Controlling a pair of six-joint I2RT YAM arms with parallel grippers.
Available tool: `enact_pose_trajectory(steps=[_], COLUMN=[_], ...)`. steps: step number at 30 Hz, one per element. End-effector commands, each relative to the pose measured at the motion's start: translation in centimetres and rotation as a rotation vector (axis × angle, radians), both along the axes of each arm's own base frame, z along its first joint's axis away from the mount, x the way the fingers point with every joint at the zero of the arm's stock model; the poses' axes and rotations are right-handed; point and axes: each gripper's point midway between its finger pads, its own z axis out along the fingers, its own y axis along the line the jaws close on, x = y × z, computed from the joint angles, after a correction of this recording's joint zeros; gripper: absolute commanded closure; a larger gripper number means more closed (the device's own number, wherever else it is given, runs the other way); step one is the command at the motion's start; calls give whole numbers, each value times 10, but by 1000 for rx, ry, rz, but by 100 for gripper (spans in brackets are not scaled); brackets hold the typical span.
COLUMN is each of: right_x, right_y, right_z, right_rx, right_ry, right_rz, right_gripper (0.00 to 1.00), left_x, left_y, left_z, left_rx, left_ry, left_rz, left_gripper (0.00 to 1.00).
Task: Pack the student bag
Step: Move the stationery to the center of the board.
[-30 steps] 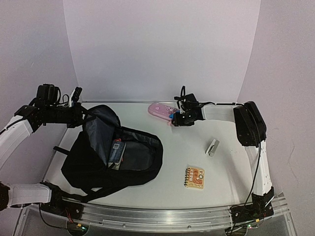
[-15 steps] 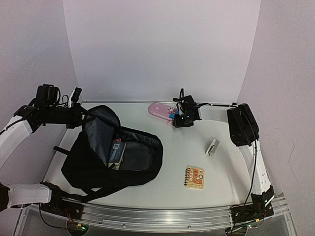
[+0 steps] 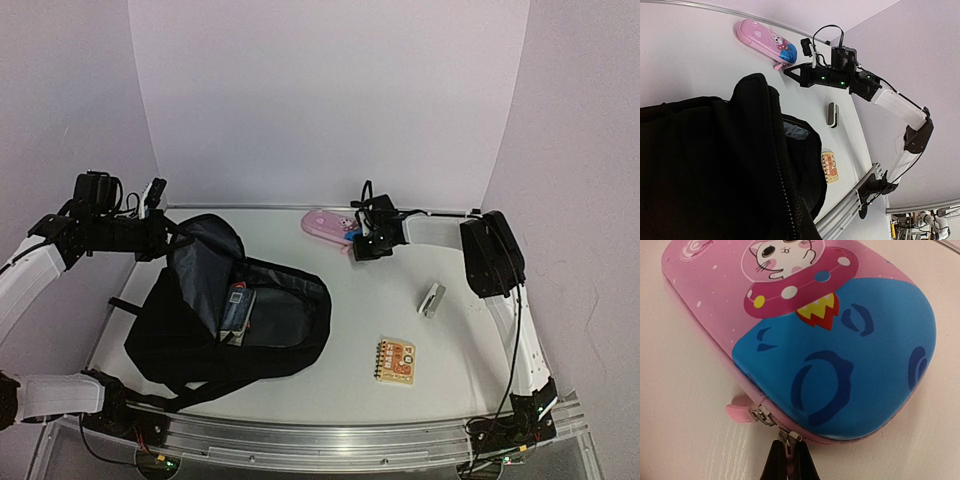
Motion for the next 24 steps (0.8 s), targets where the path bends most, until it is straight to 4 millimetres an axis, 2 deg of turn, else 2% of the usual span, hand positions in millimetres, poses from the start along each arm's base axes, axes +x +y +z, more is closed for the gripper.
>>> enact_pose_trajectory(steps=[1,6,11,16,17,19,20,22,24], right_x=[-18,-60,-130,-195,-204,-217,-221,-223,-217], right_y=[-7,-19,-20,-11,-8,-3,-1,1,-1], right_z=[36,44,35,39,43,57,67,88,109], right_rx=[15,25,37,60,78,123,150,193,209], right_ry=[-8,47,148,204,210,213,208,183,129], right_rz=[-1,-42,-43,-54,-56,-58,-55,-48,-49], right_gripper=[100,100,100,100,97,79,68,46,31], left_x=[3,4,6,13,15,17,19,20,19], left_y=[0,0,1,10,13,21,27,36,45], left_z=[17,14,6,-13,-18,-32,-41,-57,-79], left_rx=[-13,-11,1,16,17,27,34,44,59], left_ry=[-89,-88,-69,9,28,78,107,165,239], left_rz=[-10,-13,2,92,119,193,238,313,389], left_gripper=[100,100,100,100,100,100,100,100,100])
